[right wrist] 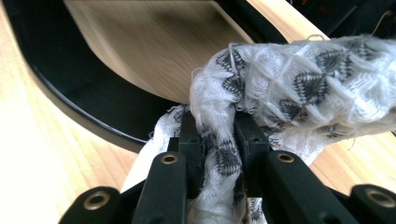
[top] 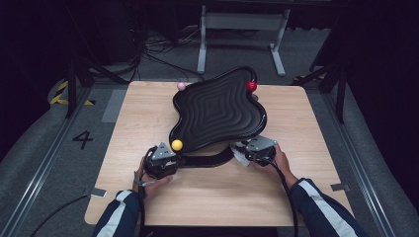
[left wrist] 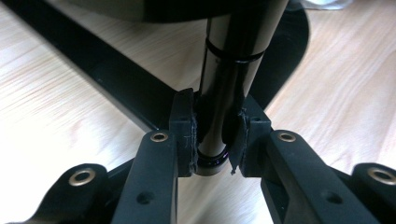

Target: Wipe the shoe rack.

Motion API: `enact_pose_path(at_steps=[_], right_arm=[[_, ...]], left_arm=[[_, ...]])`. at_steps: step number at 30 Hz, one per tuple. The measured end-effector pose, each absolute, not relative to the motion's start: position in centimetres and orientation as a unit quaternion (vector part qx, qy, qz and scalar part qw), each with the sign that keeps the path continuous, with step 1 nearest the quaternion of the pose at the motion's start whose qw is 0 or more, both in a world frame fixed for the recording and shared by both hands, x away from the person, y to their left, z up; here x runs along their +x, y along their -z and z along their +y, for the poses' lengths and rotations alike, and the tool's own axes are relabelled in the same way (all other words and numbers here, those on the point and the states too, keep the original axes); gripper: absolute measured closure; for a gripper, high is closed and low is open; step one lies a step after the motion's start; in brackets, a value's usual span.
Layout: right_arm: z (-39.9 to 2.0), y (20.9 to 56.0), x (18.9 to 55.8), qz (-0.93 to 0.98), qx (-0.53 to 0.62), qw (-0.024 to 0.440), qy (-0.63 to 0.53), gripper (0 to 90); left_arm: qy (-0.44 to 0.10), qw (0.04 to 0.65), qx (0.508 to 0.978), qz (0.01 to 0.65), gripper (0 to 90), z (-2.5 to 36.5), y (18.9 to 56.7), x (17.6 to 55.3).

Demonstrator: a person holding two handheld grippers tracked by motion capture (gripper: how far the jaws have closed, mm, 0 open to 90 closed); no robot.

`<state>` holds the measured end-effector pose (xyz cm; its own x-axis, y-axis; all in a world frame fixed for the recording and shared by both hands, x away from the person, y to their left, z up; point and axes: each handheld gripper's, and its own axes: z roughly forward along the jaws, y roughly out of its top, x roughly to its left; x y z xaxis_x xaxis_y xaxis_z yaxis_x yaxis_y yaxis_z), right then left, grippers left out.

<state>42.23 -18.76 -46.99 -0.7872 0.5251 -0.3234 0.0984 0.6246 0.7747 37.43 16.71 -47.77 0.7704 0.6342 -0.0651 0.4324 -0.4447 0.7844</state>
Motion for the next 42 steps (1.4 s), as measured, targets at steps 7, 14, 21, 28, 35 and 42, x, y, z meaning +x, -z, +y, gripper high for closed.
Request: enact_pose_path(at_steps=[7,14,21,28,35,42], right_arm=[[-19.0,47.1,42.4,0.858,0.184,0.27,-0.396,76.1],[-17.3,47.2,41.2,0.868,0.146,0.251,-0.403,76.0],[-15.9,47.2,40.4,0.872,0.118,0.253,-0.403,76.0],[-16.6,47.3,41.6,0.864,0.141,0.289,-0.387,76.5],[-17.5,47.3,43.0,0.854,0.176,0.305,-0.382,76.1],[-18.1,47.3,44.0,0.846,0.199,0.313,-0.384,75.8]], left_arm=[[-0.119,0.422,0.844,0.31,73.0,16.3,47.8,37.3],[-0.121,0.421,0.844,0.31,73.0,16.3,47.8,37.2],[-0.119,0.423,0.843,0.31,72.9,16.3,47.8,37.3],[-0.114,0.425,0.842,0.311,72.8,16.3,47.8,37.3],[-0.112,0.426,0.841,0.313,72.8,16.3,47.8,37.3],[-0.112,0.426,0.842,0.312,72.8,16.3,47.8,37.3]])
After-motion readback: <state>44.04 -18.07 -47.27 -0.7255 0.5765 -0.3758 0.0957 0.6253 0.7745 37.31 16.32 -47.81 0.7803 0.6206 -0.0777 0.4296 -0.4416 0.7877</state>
